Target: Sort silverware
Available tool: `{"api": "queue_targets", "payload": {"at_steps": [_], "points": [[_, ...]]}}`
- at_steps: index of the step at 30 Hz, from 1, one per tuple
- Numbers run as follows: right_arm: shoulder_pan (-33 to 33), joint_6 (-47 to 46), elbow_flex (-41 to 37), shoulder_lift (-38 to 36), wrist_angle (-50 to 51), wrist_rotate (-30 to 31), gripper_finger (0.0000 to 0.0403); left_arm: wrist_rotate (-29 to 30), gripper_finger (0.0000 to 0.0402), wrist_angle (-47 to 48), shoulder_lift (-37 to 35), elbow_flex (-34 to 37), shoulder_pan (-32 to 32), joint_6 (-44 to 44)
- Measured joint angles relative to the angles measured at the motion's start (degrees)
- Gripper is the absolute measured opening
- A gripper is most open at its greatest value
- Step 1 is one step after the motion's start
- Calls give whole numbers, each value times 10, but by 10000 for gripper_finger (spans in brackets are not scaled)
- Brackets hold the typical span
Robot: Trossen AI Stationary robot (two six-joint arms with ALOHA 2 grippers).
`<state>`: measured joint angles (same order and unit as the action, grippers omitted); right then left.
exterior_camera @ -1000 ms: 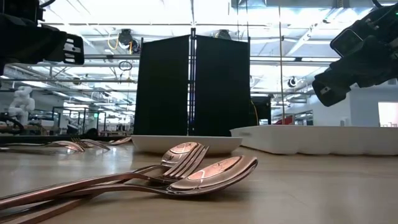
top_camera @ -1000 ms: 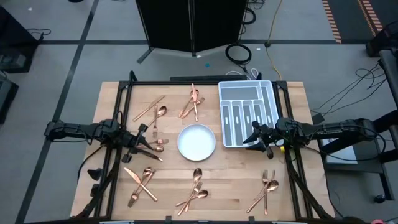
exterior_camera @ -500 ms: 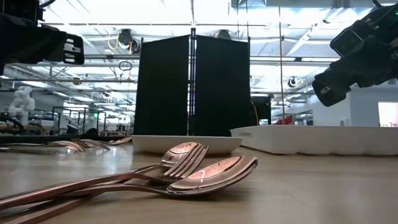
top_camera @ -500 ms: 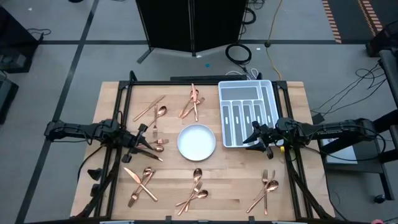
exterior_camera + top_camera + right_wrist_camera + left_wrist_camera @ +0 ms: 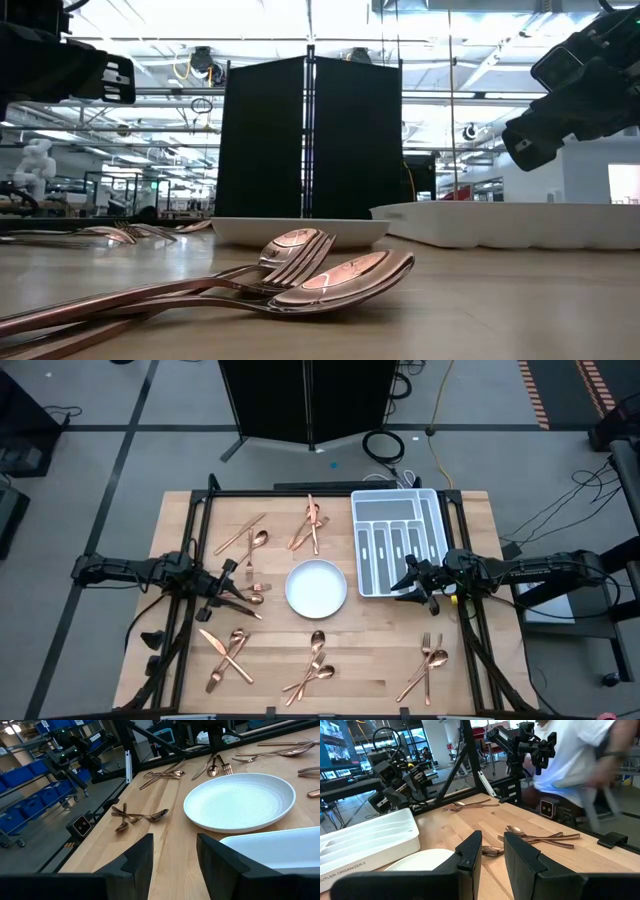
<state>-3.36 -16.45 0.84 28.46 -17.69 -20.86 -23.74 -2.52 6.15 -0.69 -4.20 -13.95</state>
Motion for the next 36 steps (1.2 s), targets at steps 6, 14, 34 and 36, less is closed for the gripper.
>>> {"api": "queue_targets", "payload": {"at_steps": [6, 14, 34, 36], "points": [[0, 0, 0, 0, 0, 0, 144, 0, 78, 0, 0, 0, 0, 0], [0, 0, 0, 0, 0, 0, 144, 0, 78, 0, 0, 0, 0, 0], [0, -183, 1, 1, -65, 93, 144, 13, 78, -281, 0, 2, -1, 284], [0, -191, 10, 4, -66, 113, 144, 13, 78, -300, 0, 2, -1, 300]]}}
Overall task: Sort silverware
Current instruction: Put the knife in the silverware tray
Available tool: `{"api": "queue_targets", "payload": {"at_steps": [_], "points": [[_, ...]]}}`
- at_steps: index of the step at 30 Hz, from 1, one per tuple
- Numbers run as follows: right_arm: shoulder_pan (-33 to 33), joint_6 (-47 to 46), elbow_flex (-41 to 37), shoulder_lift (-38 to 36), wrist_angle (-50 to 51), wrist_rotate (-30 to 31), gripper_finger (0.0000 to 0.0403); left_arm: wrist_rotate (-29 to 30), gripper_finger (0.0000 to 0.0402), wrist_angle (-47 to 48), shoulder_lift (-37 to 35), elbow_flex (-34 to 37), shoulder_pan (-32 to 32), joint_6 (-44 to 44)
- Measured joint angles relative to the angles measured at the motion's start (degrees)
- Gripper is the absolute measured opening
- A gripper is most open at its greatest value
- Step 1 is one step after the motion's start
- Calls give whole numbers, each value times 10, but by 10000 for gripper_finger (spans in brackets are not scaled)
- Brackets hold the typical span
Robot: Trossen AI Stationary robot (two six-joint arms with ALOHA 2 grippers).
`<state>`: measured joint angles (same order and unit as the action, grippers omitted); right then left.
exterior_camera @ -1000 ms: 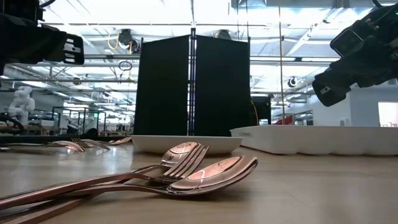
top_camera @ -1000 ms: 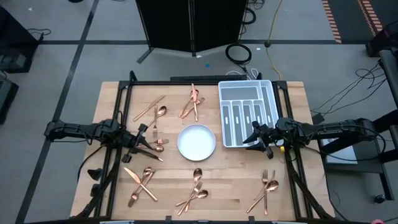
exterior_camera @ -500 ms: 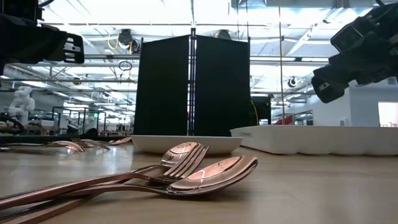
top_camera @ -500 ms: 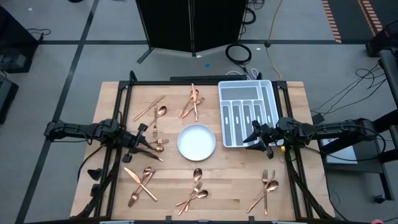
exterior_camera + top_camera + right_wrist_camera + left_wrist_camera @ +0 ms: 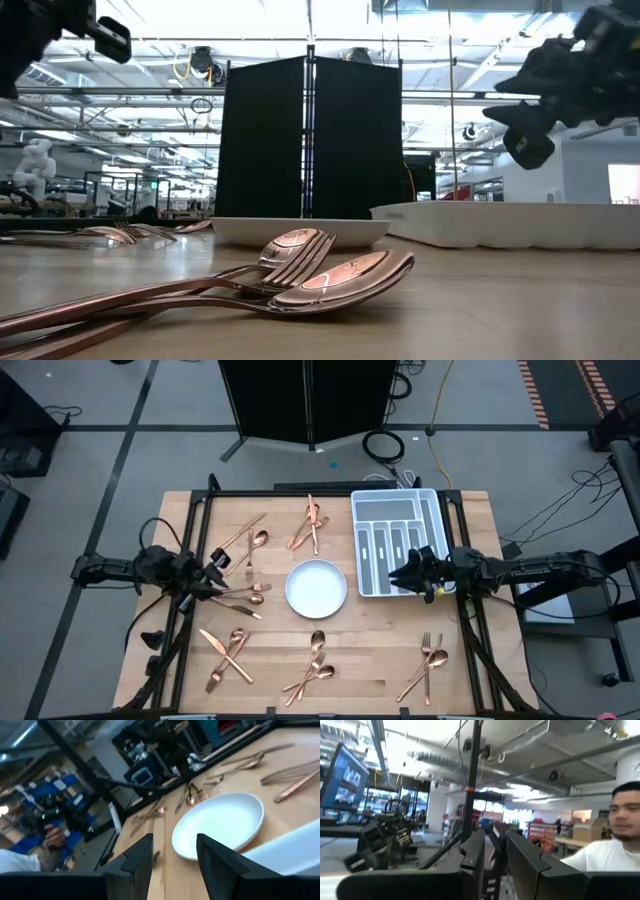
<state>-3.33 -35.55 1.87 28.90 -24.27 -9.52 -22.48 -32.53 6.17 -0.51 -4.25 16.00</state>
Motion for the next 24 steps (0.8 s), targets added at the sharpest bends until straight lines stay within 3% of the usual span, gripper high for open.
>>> {"api": "queue_targets", "payload": {"at_steps": [5, 11, 19, 24], "points": [[0, -32, 42, 38, 3, 51, 144, 20, 77, -9, 0, 0, 0, -2], [1, -44, 134, 138, 41, 48, 144, 24, 77, -8, 0, -1, 0, 2], [20, -105, 349, 288, 357, 20, 144, 62, 77, 2, 1, -1, 0, 1], [84, -174, 449, 361, 464, 20, 144, 118, 77, 3, 1, -1, 0, 19]]}}
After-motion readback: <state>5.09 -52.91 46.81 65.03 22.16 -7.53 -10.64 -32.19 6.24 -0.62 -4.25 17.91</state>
